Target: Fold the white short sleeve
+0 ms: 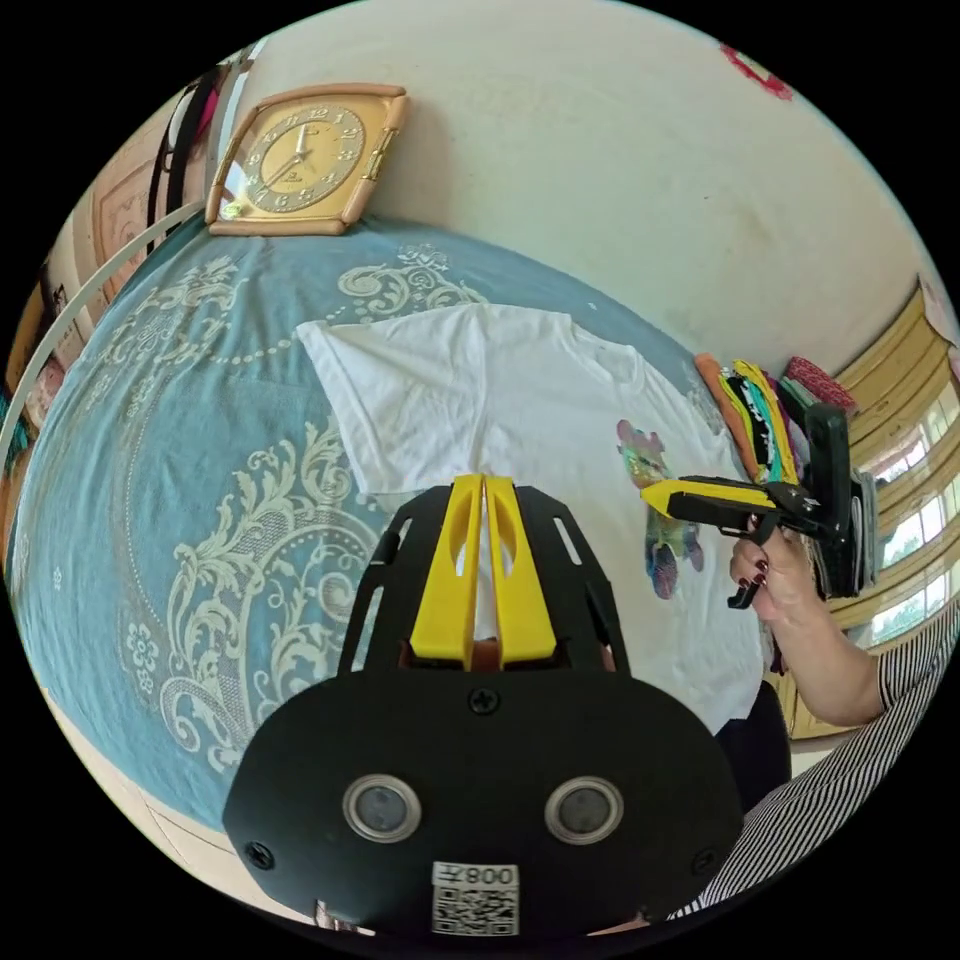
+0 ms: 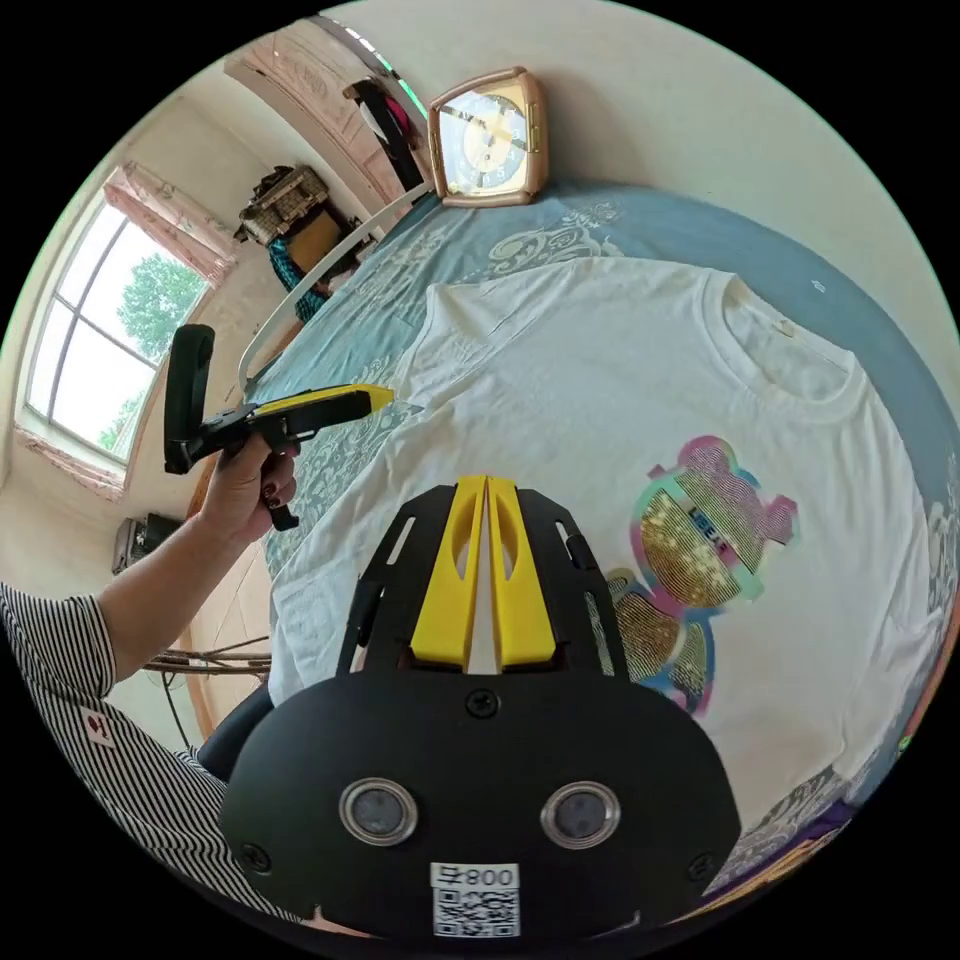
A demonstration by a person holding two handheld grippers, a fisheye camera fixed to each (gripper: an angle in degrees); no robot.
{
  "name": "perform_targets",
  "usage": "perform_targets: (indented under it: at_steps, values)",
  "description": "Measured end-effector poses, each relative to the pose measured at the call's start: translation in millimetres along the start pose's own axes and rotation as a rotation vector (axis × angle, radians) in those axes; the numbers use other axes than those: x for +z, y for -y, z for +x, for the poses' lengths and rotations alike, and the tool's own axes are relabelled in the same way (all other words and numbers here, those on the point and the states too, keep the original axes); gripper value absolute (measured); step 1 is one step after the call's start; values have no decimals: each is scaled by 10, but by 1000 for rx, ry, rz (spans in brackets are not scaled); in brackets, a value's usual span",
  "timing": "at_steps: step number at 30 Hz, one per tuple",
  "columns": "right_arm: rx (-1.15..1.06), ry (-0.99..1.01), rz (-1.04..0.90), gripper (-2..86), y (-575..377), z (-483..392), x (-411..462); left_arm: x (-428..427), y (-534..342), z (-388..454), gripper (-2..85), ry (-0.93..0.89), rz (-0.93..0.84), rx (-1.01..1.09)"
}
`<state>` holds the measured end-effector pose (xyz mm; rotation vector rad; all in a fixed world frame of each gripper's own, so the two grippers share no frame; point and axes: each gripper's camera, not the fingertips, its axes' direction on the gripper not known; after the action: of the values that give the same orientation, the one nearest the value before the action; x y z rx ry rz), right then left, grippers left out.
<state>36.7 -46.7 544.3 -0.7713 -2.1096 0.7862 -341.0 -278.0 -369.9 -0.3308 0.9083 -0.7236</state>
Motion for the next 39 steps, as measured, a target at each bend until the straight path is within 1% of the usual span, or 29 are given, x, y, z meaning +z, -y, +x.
perform_targets:
  at_steps: [2,4,5,7,9,11,13,16,21,26,30,32,34,39]
  values:
    - [74,-38,54,5,-326,283,-386,255,31,399,31,-131,-27,114]
    - [235,-112,119,10,-860,763,-933,516,102,746,43,-206,-73,190]
    - [278,-127,134,12,-1001,886,-1069,703,167,1005,50,-256,-99,251]
    - [463,-179,199,24,-1550,1331,-1577,1010,284,1428,58,-323,-140,337]
    - [557,-186,261,33,-1898,1558,-1895,1322,408,1867,61,-387,-174,415]
    - [600,-218,301,42,-2149,1681,-2116,1728,567,2490,64,-426,-219,528]
    - [631,-262,298,55,-2350,1791,-2283,2009,673,2944,64,-455,-243,603]
    - [644,-274,317,61,-2501,1883,-2455,2466,850,3605,67,-473,-282,682]
    - [640,-297,347,65,-2660,2016,-2736,3112,1103,4398,76,-417,-328,751]
    - [623,-261,339,68,-2788,2143,-2919,3694,1324,5050,90,-259,-344,793]
    - [633,-261,334,63,-2933,2197,-3080,4092,1414,5322,89,-165,-377,795]
    - [638,-243,349,59,-3009,2221,-3169,4329,1422,5459,79,-88,-394,817]
    - [643,-224,355,56,-3089,2245,-3281,4419,1429,5523,64,-15,-357,825]
    - [632,-238,351,36,-3192,2221,-3461,4618,1531,5614,32,5,-357,853]
